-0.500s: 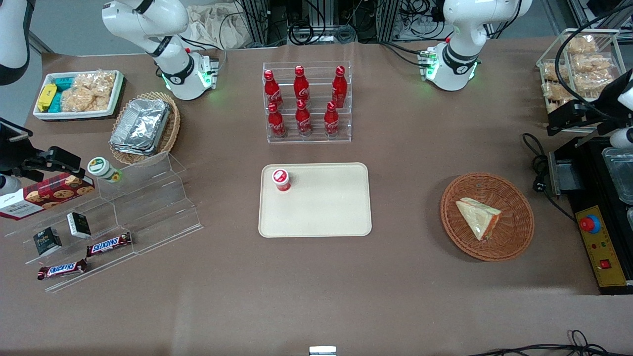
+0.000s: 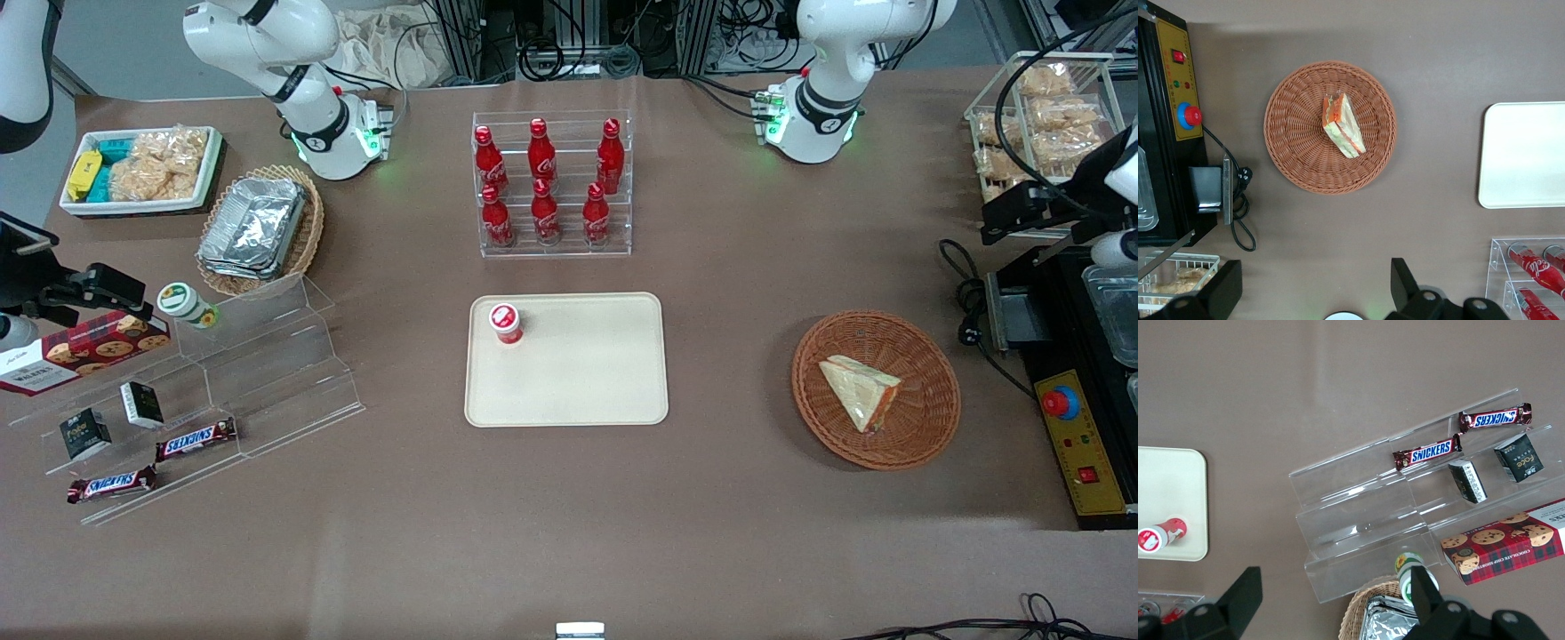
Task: Place sandwich from basket to tray
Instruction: 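Move the left gripper from rest toward the wicker basket, then lower the open left gripper onto the wrapped sandwich in the basket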
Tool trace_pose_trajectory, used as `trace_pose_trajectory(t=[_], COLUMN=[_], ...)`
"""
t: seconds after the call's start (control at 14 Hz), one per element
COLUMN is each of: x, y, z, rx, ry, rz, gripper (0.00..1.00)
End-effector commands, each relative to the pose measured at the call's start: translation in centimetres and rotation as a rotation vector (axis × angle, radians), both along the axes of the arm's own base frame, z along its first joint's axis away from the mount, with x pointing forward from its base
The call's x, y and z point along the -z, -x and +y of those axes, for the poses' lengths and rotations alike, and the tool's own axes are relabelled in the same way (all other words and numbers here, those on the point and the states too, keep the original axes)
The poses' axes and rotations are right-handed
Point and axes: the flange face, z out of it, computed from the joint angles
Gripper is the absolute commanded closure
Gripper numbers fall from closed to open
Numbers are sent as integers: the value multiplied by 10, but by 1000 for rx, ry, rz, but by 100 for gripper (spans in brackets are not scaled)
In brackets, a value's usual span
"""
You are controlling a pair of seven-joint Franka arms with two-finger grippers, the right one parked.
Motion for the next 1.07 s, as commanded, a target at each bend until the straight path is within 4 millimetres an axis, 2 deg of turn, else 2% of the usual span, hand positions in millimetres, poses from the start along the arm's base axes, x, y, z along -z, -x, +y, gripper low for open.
trace_pose_trajectory(t=[0.0, 0.14, 0.36, 0.5, 0.57, 0.71, 1.0], x=[34, 60, 121, 161, 180, 205, 263], y=[-22, -43, -75, -89, -91, -92, -85], z=[3, 9, 10, 9, 6, -6, -12], rx=[-19, -24, -22, -24, -47, -49, -81], ry=[-8, -3, -4, -30, -31, -31, -24], rz=[47, 43, 57, 52, 56, 50, 18], gripper=[0, 0, 0, 0, 0, 0, 0])
